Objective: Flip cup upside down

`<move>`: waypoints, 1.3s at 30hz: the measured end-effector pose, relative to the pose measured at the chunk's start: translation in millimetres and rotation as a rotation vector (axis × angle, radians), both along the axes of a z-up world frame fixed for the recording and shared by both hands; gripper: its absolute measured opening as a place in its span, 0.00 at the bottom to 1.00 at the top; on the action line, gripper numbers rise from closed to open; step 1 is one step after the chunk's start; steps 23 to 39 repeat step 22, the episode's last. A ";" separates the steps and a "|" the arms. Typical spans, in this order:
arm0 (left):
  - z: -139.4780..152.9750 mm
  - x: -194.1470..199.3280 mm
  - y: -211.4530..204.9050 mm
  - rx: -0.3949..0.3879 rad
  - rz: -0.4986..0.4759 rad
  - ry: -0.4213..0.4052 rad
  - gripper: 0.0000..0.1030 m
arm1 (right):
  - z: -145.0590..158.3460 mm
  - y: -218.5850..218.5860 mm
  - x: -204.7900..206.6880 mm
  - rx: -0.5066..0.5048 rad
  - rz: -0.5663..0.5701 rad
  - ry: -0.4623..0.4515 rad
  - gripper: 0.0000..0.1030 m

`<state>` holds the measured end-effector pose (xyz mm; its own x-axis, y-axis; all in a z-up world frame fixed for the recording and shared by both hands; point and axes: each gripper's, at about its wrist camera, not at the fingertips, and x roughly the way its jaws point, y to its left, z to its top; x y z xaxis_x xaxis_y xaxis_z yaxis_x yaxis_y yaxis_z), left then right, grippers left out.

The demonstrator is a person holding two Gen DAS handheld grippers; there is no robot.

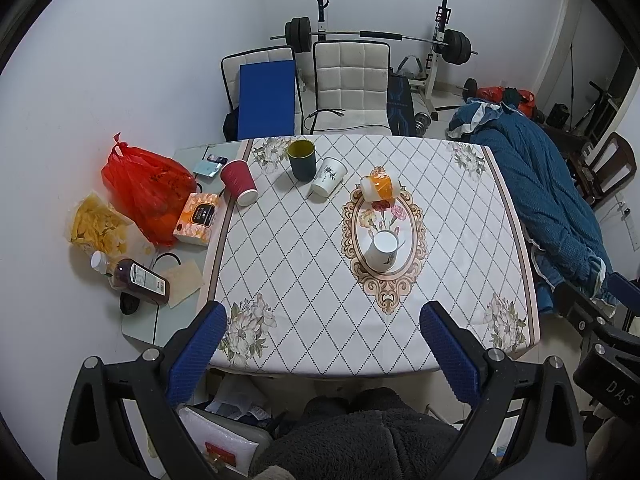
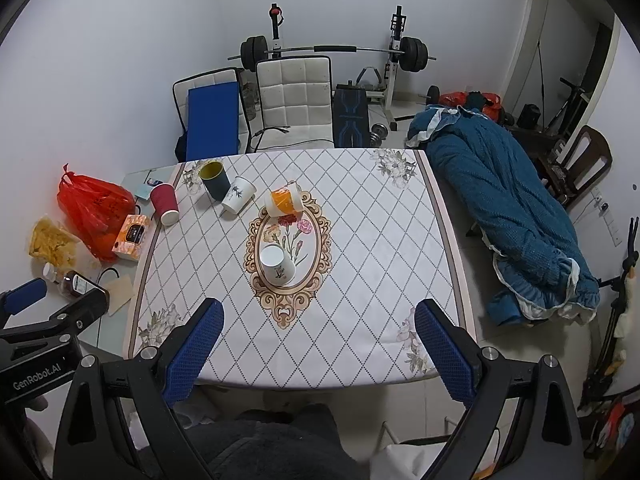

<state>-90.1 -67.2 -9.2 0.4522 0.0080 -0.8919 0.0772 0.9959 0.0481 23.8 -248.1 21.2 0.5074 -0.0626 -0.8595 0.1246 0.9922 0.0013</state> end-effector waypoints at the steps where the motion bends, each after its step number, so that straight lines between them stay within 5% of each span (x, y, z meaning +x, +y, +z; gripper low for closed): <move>1: 0.2 -0.5 0.4 -0.001 0.000 0.000 0.96 | 0.0 0.2 0.0 -0.002 0.001 0.000 0.96; 39: -0.8 0.1 1.2 -0.001 -0.001 0.007 0.96 | 3.3 12.5 7.8 -0.015 0.015 0.008 0.96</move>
